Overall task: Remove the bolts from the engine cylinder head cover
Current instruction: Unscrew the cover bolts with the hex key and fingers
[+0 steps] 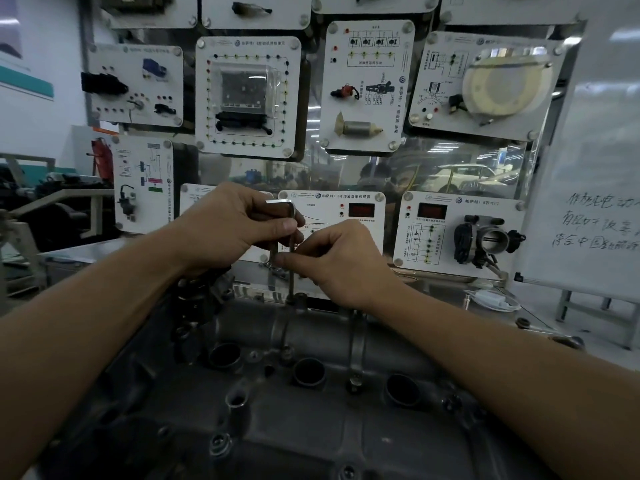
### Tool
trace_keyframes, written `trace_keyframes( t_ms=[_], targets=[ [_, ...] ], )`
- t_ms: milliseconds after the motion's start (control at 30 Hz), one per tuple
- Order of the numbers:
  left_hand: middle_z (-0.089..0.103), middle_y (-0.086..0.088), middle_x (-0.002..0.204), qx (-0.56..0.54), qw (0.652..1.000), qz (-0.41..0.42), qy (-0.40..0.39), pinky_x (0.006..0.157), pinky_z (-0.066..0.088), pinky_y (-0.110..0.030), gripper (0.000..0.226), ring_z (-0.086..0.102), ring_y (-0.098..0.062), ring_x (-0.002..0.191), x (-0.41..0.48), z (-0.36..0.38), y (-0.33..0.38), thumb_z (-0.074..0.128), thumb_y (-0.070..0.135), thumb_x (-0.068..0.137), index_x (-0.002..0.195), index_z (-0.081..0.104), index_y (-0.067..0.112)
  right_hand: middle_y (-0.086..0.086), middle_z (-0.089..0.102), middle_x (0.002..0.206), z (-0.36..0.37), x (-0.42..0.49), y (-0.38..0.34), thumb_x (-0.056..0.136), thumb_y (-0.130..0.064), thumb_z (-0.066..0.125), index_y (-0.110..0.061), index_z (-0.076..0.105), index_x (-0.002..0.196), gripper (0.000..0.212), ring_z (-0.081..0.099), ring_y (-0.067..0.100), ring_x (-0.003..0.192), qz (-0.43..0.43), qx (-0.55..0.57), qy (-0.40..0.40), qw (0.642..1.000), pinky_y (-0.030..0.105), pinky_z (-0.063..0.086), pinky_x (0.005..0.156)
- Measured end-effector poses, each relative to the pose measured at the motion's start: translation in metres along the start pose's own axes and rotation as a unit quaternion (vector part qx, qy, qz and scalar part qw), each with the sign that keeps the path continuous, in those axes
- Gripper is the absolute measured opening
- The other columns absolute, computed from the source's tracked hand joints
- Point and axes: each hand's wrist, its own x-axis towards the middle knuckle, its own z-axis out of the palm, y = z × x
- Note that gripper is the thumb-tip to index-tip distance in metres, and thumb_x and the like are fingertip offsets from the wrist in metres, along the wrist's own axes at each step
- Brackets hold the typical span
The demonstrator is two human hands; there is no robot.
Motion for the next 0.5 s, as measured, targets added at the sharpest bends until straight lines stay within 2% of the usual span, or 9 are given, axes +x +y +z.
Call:
trace_keyframes(
  t_ms=[33, 100, 167, 267, 333, 400, 467, 500],
  targets=[
    [0.078, 0.002, 0.084, 0.024, 1.000, 0.007, 0.004, 0.068, 0.056, -0.015, 0.011, 0.074, -0.010, 0.083, 0.000, 0.001, 0.001, 0.069, 0.013, 0.088, 0.094, 0.076, 0.017, -0.001, 0.057, 0.044, 0.002, 0.000, -0.001, 0.077, -0.026, 0.085, -0.013, 0.071, 0.057, 0.027, 0.041, 0.007, 0.040, -0.002, -0.018, 0.006, 1.000, 0.021, 0.035, 0.046],
    [0.078, 0.006, 0.082, 0.065, 0.998, 0.017, 0.018, 0.071, 0.059, -0.022, 0.010, 0.074, -0.007, 0.082, 0.000, 0.003, 0.003, 0.071, 0.016, 0.087, 0.093, 0.077, 0.022, 0.006, 0.064, 0.052, 0.004, 0.000, -0.002, 0.079, -0.025, 0.082, -0.012, 0.071, 0.058, 0.028, 0.050, 0.014, 0.044, -0.014, -0.056, 0.009, 0.998, 0.028, 0.041, 0.048],
    [0.077, 0.009, 0.079, 0.078, 0.996, 0.018, 0.042, 0.075, 0.058, -0.021, 0.009, 0.073, -0.004, 0.079, 0.000, 0.004, 0.005, 0.075, 0.022, 0.082, 0.090, 0.077, 0.024, 0.011, 0.065, 0.056, 0.004, -0.001, -0.002, 0.085, -0.025, 0.078, -0.008, 0.067, 0.058, 0.033, 0.052, 0.020, 0.047, -0.028, -0.076, 0.002, 0.997, 0.027, 0.042, 0.050],
    [0.076, 0.005, 0.072, 0.085, 0.993, 0.020, 0.085, 0.065, 0.056, -0.013, 0.017, 0.072, -0.006, 0.069, 0.001, 0.006, 0.005, 0.079, 0.035, 0.069, 0.077, 0.077, 0.020, 0.009, 0.067, 0.059, 0.001, -0.003, -0.004, 0.092, -0.020, 0.069, -0.002, 0.070, 0.065, 0.033, 0.051, 0.007, 0.045, -0.023, -0.074, -0.045, 0.996, 0.015, 0.039, 0.049],
    [0.074, 0.000, 0.069, 0.080, 0.991, 0.015, 0.105, 0.062, 0.057, -0.016, 0.019, 0.070, -0.011, 0.065, 0.001, 0.007, 0.003, 0.081, 0.035, 0.069, 0.073, 0.075, 0.017, -0.002, 0.065, 0.056, -0.001, -0.002, -0.005, 0.096, -0.017, 0.064, -0.005, 0.069, 0.064, 0.035, 0.051, 0.002, 0.044, -0.015, -0.064, -0.079, 0.995, 0.011, 0.037, 0.050],
    [0.075, 0.000, 0.073, 0.057, 0.993, 0.002, 0.099, 0.064, 0.057, -0.018, 0.016, 0.070, -0.009, 0.068, 0.002, 0.009, 0.001, 0.081, 0.032, 0.072, 0.076, 0.075, 0.017, -0.011, 0.057, 0.048, -0.004, 0.000, -0.004, 0.098, -0.016, 0.060, -0.012, 0.063, 0.060, 0.039, 0.049, 0.000, 0.042, -0.015, -0.064, -0.102, 0.993, 0.010, 0.036, 0.049],
    [0.077, 0.005, 0.085, 0.028, 0.998, 0.005, 0.055, 0.068, 0.054, -0.013, 0.006, 0.071, -0.003, 0.080, 0.002, 0.011, 0.002, 0.077, 0.024, 0.079, 0.085, 0.077, 0.022, -0.015, 0.051, 0.043, -0.005, 0.001, -0.005, 0.099, -0.014, 0.058, -0.018, 0.057, 0.058, 0.041, 0.048, -0.001, 0.041, -0.016, -0.069, -0.114, 0.991, 0.009, 0.035, 0.048],
    [0.077, 0.008, 0.091, 0.025, 0.999, 0.009, 0.032, 0.068, 0.053, -0.011, 0.010, 0.071, -0.001, 0.085, 0.002, 0.011, 0.002, 0.074, 0.019, 0.083, 0.092, 0.076, 0.024, -0.015, 0.051, 0.043, -0.006, 0.001, -0.005, 0.099, -0.014, 0.057, -0.021, 0.055, 0.059, 0.041, 0.048, -0.002, 0.041, -0.013, -0.065, -0.118, 0.991, 0.009, 0.035, 0.048]
  ],
)
